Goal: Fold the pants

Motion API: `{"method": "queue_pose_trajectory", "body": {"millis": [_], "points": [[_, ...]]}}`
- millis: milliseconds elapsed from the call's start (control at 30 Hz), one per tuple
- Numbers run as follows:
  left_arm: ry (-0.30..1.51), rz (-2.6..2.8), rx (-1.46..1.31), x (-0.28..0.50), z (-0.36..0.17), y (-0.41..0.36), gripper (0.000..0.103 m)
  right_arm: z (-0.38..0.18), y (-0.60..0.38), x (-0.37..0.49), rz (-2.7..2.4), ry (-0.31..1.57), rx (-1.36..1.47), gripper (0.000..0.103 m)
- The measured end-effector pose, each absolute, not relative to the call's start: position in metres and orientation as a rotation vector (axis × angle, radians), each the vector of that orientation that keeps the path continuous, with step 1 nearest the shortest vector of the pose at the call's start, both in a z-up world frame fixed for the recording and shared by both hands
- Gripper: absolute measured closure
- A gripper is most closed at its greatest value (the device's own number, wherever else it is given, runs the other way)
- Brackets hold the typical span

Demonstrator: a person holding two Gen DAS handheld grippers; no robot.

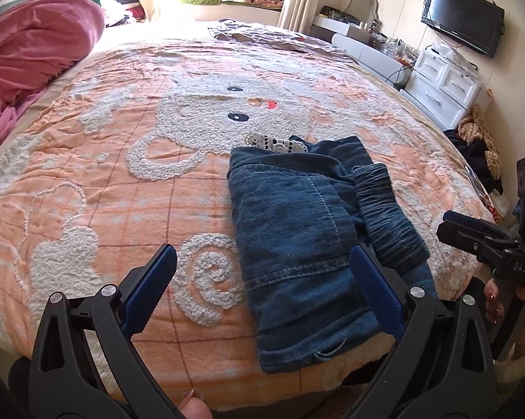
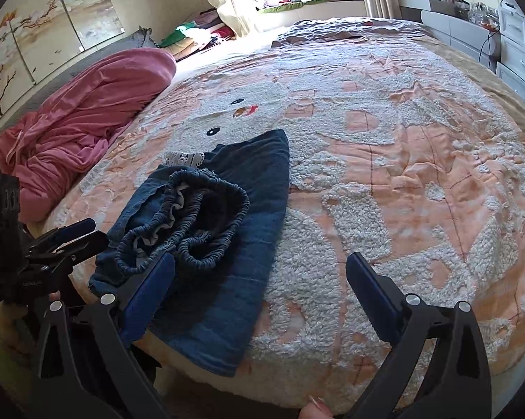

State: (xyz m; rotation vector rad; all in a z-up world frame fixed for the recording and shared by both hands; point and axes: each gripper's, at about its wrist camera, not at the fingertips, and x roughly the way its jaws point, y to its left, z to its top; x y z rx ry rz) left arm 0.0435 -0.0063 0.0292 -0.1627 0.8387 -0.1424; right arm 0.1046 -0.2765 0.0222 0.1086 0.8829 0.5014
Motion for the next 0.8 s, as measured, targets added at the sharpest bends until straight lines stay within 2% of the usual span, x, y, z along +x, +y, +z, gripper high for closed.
{"method": "queue_pose_trajectory", "body": {"millis": [200,267,433,800], "points": [[0.863,-0.151,-0.17,0.054,0.019,-0.01,0.01,0.009,-0.27,0.12,0.515,0.912,0.118,0.007],[0.867,-0.148,-0.157,0.058,0.016,-0.013,0.01,0.007,-0.269,0.124,0.536,0.911,0.138,0.022],[0.885,-0.153,-0.158,0.065,0.004,-0.016,0.01,0.002,-0.266,0.136,0.575,0.935,0.189,0.028],[0.899,-0.189,-0.158,0.068,-0.004,-0.02,0.01,-0.005,-0.28,0.155,0.601,0.969,0.327,0.032]]}}
